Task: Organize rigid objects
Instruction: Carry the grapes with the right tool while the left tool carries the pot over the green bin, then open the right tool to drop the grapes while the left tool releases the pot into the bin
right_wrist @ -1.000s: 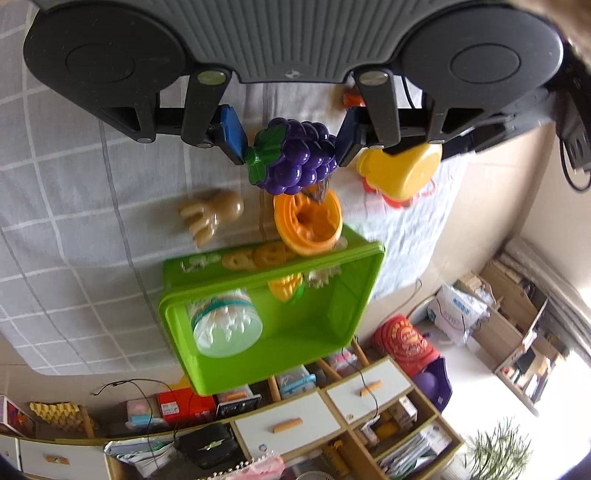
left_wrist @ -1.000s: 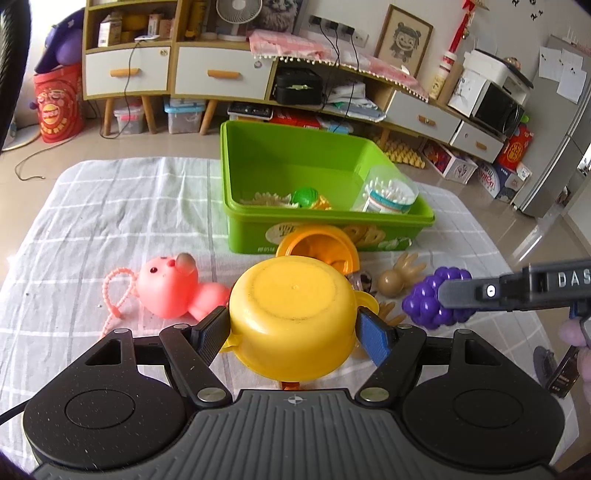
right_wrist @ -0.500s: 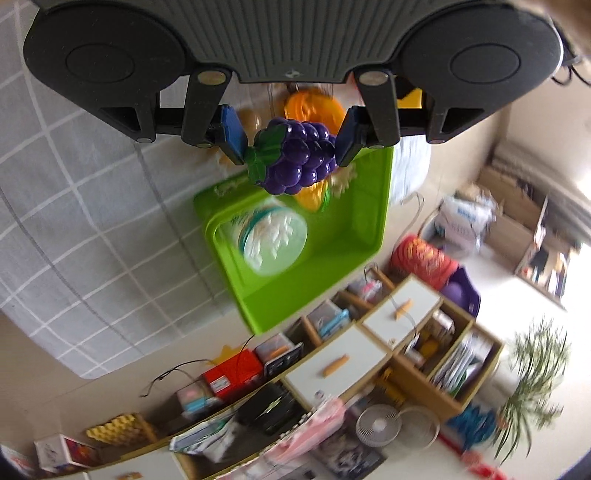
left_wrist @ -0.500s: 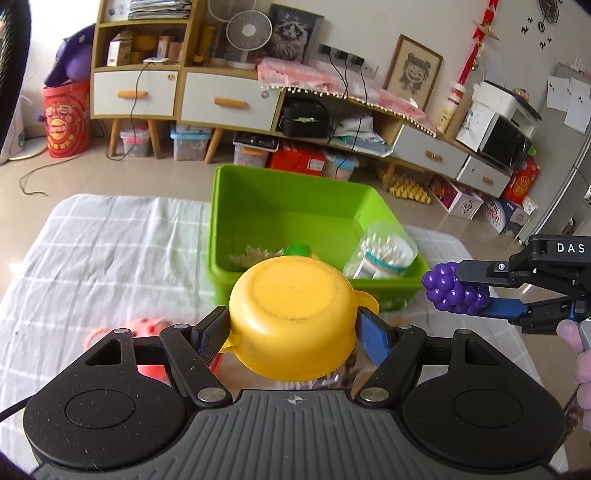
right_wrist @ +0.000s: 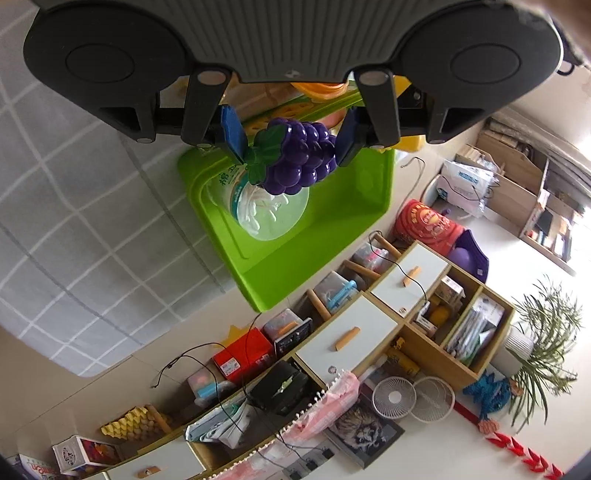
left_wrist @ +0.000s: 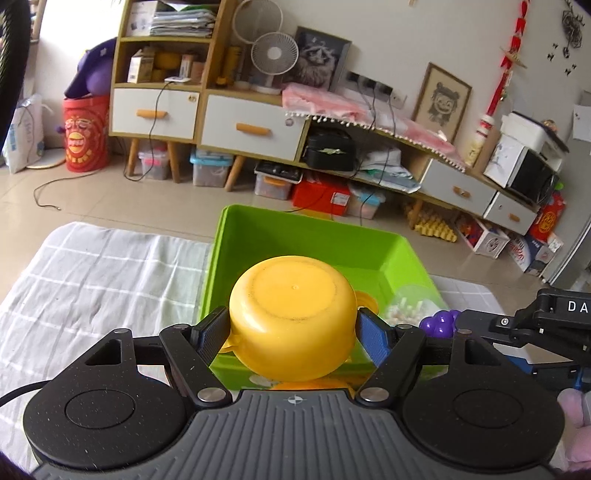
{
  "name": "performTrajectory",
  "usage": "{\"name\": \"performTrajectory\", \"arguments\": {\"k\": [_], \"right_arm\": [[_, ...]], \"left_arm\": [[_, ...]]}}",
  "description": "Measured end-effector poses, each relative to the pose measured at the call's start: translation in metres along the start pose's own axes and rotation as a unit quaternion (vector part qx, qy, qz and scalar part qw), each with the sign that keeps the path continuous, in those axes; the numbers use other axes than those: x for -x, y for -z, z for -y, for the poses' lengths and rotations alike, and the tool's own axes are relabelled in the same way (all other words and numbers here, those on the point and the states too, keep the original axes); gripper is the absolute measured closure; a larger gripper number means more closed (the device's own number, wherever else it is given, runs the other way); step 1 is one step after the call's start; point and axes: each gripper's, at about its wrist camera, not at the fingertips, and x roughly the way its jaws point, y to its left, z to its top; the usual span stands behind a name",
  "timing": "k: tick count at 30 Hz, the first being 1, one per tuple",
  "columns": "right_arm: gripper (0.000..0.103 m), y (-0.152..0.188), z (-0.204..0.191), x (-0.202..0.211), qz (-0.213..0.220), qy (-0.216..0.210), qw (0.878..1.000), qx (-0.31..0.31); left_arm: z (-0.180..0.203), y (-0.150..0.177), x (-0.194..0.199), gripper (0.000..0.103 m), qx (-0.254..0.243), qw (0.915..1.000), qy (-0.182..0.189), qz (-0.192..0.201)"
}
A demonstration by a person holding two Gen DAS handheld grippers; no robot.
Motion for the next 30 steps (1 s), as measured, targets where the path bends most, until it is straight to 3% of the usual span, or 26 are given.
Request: {"name": "performTrajectory", "arguments": {"k": [11,14,18,23,27,30], "right_arm": [[0.07,-0.009,-0.006,-0.051,0.014,0.041,0.998,0.04],[0.078,-0.011,-0.001,-0.062,0.014,0.057,0.997,0.046],[0.079,-0.014,0.006,-0.066,0.015,0.052,0.998,0.043],[0.079,-0.017,0.006,-0.065,0.02,0.049,0.997,0.048],[0.072,-0.017,0.006,-0.062,0.023,0.047,0.998,0.045],[0.066,-0.018,0.006,-0.059,0.025,0.05,0.998,0.043]], "left_arm": [[0.003,0.0,-0.03,0.026,-0.061,0.9981,-0.012,0.0],[0.005,0.0,-0.039,0.026,-0.08,0.9967,-0.016,0.002],[0.01,-0.001,-0.047,0.026,-0.11,0.9934,-0.029,0.014],[0.008,-0.003,-0.05,0.026,-0.113,0.9928,-0.033,0.022],[0.008,-0.001,-0.046,0.009,-0.117,0.9925,-0.023,0.029],[0.01,0.001,-0.044,0.007,-0.126,0.9912,-0.025,0.032]]}}
